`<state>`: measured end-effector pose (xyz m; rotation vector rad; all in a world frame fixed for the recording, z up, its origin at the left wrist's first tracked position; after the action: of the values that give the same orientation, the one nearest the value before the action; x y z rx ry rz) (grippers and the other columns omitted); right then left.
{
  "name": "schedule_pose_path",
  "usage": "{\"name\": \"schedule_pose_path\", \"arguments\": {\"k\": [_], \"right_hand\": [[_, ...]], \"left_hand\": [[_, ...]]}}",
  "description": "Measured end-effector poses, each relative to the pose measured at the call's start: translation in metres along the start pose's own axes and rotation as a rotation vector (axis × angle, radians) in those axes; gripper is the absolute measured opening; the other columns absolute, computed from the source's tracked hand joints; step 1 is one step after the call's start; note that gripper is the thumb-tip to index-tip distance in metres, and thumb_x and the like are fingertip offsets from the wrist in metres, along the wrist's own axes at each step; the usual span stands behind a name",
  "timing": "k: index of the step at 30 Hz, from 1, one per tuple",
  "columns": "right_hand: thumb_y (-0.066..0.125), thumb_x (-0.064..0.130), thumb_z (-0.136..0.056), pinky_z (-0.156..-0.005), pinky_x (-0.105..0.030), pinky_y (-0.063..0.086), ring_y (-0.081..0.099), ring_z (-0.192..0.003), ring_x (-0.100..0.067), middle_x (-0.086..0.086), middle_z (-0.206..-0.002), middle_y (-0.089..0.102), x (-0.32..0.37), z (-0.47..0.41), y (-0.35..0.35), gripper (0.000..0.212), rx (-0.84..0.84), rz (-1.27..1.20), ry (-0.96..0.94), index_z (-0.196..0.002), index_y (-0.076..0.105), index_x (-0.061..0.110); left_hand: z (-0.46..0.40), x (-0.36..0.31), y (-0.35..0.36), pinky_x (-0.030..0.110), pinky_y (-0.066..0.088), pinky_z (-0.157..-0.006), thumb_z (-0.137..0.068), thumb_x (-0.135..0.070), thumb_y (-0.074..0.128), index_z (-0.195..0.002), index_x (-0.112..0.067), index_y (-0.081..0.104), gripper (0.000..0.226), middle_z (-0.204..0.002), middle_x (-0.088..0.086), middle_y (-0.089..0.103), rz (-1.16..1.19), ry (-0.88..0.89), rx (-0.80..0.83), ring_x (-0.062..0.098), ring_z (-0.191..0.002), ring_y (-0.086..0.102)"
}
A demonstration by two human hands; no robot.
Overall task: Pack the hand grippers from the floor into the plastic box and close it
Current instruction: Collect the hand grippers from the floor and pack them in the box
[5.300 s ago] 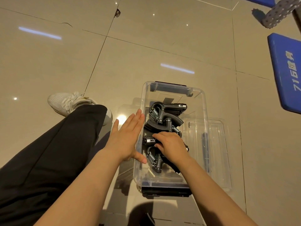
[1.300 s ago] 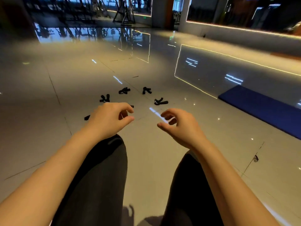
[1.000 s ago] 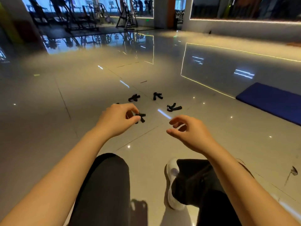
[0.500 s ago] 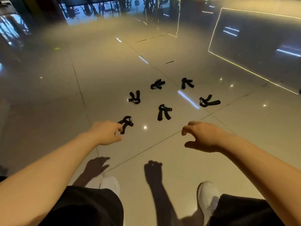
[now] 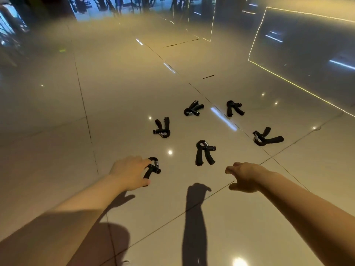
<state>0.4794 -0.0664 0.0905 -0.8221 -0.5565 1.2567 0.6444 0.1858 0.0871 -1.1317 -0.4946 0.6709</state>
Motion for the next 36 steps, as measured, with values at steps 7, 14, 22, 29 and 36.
{"name": "schedule_pose_path", "arguments": {"k": [7, 14, 22, 29, 36], "right_hand": [[0.045, 0.055, -0.091, -0.105, -0.039, 0.037, 0.031, -0.134, -0.028, -0.007, -0.153, 0.023, 0.001, -0.130, 0.066, 0.067, -0.006, -0.024, -0.038, -0.147, 0.016, 0.030], [0.045, 0.069, -0.083, -0.098, -0.047, 0.037, 0.038, -0.127, -0.037, -0.017, -0.138, 0.039, -0.008, -0.242, 0.086, 0.079, -0.156, -0.413, 0.301, -0.144, 0.019, 0.026], [0.052, 0.068, -0.079, -0.096, -0.050, 0.032, 0.042, -0.119, -0.037, -0.015, -0.131, 0.042, -0.005, -0.282, 0.108, 0.089, -0.157, -0.415, 0.511, -0.145, 0.006, 0.030], [0.049, 0.078, -0.072, -0.108, -0.052, 0.021, 0.021, -0.135, -0.037, -0.015, -0.150, 0.017, 0.001, -0.282, 0.104, 0.102, -0.326, -0.387, 0.404, -0.148, -0.001, 0.031], [0.030, 0.057, -0.094, -0.108, -0.061, 0.016, 0.000, -0.139, -0.047, -0.016, -0.156, 0.004, 0.020, -0.287, 0.113, 0.053, -0.284, -0.145, 0.189, -0.142, 0.024, 0.034]], "left_hand": [[-0.091, 0.031, 0.100, 0.044, 0.045, -0.090, -0.078, -0.057, 0.057, -0.140, -0.030, 0.034, 0.072, -0.135, 0.007, 0.047, 0.020, 0.053, -0.151, 0.030, -0.122, 0.045], [-0.144, 0.070, 0.215, 0.048, 0.023, -0.109, -0.076, -0.074, 0.048, -0.148, -0.033, -0.001, 0.097, -0.151, 0.014, 0.009, 0.187, -0.310, 0.023, 0.035, -0.137, 0.016], [-0.148, 0.084, 0.229, 0.044, 0.021, -0.109, -0.051, -0.078, 0.034, -0.149, -0.022, 0.014, 0.115, -0.149, 0.013, 0.025, 0.272, -0.314, -0.020, 0.035, -0.133, 0.025], [-0.137, 0.084, 0.233, 0.051, 0.035, -0.099, -0.047, -0.092, 0.036, -0.147, -0.028, 0.020, 0.120, -0.140, 0.017, 0.036, 0.293, -0.291, -0.035, 0.039, -0.120, 0.037], [-0.112, 0.058, 0.246, 0.049, 0.032, -0.104, -0.053, -0.098, 0.022, -0.147, -0.034, 0.004, 0.115, -0.147, 0.020, 0.027, 0.342, -0.348, -0.054, 0.038, -0.130, 0.033]]}}
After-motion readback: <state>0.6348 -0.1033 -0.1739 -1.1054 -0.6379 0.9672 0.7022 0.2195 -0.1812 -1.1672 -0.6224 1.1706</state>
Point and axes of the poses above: each hand's wrist, its own z-axis away from the middle knuckle, its own y-axis out of the palm, x = y × z, the point moved 6 cm from there along -z, towards the middle knuckle
